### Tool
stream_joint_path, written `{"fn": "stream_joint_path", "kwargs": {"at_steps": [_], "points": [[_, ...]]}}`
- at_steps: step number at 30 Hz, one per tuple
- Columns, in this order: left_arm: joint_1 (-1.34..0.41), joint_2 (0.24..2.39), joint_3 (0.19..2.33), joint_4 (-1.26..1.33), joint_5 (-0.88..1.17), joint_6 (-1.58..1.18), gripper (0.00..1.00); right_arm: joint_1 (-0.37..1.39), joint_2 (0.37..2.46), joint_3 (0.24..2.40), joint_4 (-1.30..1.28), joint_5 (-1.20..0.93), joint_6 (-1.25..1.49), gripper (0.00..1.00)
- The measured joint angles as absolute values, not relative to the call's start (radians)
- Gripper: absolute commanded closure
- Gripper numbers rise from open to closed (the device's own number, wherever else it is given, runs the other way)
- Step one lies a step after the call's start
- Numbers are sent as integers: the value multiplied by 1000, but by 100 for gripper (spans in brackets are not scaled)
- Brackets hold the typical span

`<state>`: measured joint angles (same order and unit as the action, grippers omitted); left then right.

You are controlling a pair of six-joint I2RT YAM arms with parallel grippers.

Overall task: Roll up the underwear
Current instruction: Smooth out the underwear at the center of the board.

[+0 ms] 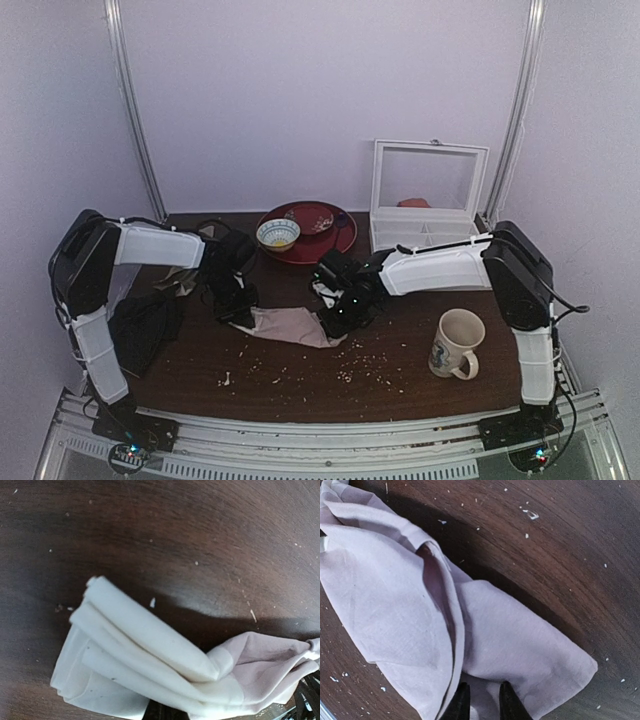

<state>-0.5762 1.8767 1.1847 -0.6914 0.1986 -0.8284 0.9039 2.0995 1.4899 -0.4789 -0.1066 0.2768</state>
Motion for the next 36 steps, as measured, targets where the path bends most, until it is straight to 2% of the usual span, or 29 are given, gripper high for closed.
{"fn": "stream_joint_path", "kwargs": {"at_steps": [4,16,28,36], "points": [[-576,1877,1190,-699,195,-830,100,904,2065,1449,-479,-118,306,75],[-576,1877,1192,-707,186,-838,100,904,1988,1331,-397,-218,449,72],[-576,1877,1192,-707,186,-838,100,904,1988,1335,-339,-269,500,72],[-576,1877,1192,-707,186,-839,100,902,1984,1359,-364,-212,506,71]]}}
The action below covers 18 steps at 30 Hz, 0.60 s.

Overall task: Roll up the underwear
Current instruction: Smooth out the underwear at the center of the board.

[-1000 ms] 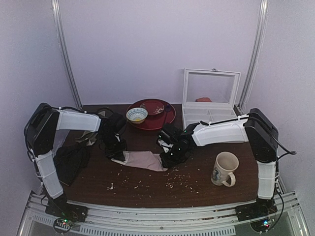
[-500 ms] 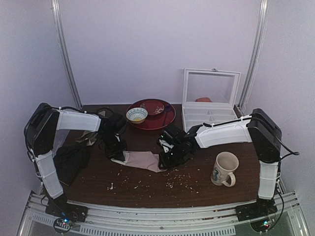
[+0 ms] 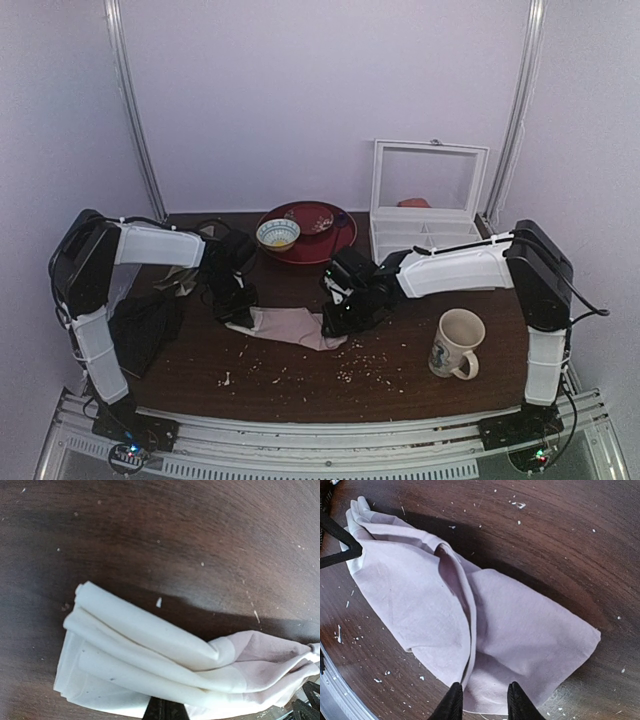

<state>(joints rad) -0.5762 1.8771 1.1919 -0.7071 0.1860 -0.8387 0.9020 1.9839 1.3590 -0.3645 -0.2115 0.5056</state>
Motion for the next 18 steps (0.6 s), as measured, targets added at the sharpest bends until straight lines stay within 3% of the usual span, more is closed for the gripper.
{"fn": "stream_joint_path", "kwargs": {"at_steps": [13,18], "points": [[-576,1881,1199,-714,184,-839,100,899,2004,1380,-336,-292,552,72],[-576,1881,1199,-714,184,-839,100,899,2049,1383,-340,-298,559,81]]}}
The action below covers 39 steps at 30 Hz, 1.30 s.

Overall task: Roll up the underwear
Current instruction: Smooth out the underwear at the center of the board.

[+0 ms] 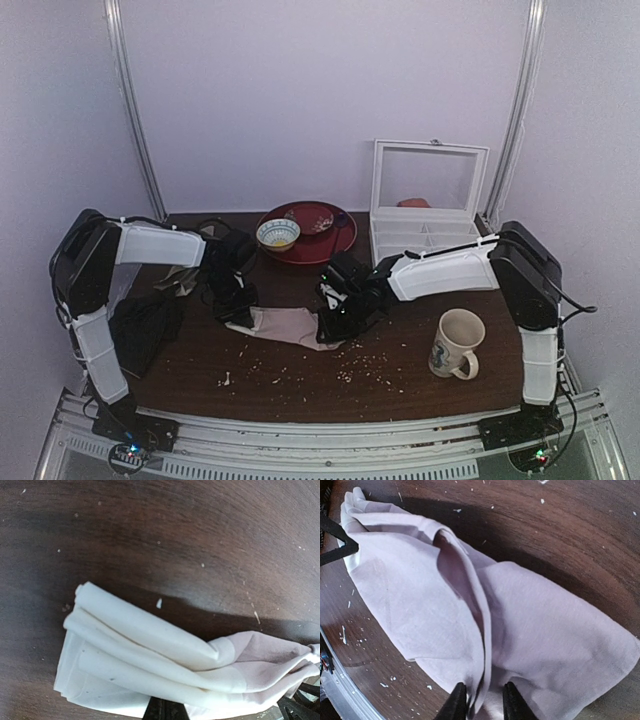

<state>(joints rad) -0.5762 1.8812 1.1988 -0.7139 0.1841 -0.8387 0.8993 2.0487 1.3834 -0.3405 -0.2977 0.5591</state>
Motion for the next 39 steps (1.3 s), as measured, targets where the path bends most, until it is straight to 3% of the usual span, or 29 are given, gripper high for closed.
{"fn": "stream_joint_path", "kwargs": {"at_steps": [4,18,19,21,23,32,39], "points": [[-576,1882,1199,-714,182,-839,100,899,2049,1382,-340,-302,566,100],[-577,1882,1199,-714,176,-838,100,900,1993,1295,-321,-320,558,100],[-577,1882,1199,-714,175,-838,100,900,1993,1294,-322,-320,553,98],[-578,1882,1199,-714,175,-838,100,900,1993,1294,-324,-321,547,78],[-578,1882,1199,-714,175,-838,100,900,1993,1294,-333,-322,542,69],[-578,1881,1235,-762,150,-832,100,906,1927,1287,-337,-296,537,68],[-578,1855,1336,-795,130,-800,88,951,1874,1303,-340,-268,569,72]]}}
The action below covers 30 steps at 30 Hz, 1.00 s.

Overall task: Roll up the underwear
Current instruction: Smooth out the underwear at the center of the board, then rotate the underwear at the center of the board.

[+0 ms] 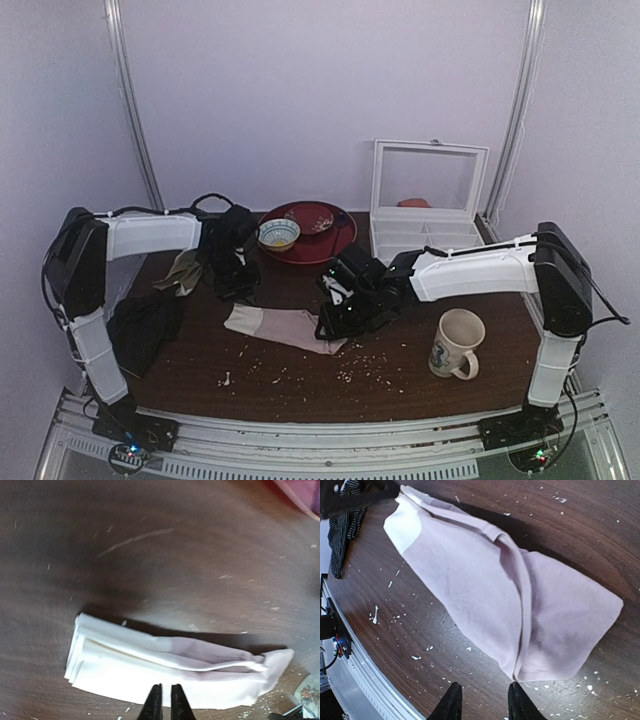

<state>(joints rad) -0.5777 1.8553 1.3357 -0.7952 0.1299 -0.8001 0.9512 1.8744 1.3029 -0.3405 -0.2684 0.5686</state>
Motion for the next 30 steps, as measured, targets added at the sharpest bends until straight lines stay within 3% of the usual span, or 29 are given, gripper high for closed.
{"fn": "stream_joint_path", "kwargs": {"at_steps": [8,17,30], "points": [[-565,1893,1474,-758,127,-728,89,1021,1947,1335,-319,-269,611,73],[-536,2072,1494,-710,130,-667,100,1028,2018,1349,-311,-246,656,74],[-535,1972,1304,-652,142,-645,100,965,2037,1370,-339,-136,685,74]]}}
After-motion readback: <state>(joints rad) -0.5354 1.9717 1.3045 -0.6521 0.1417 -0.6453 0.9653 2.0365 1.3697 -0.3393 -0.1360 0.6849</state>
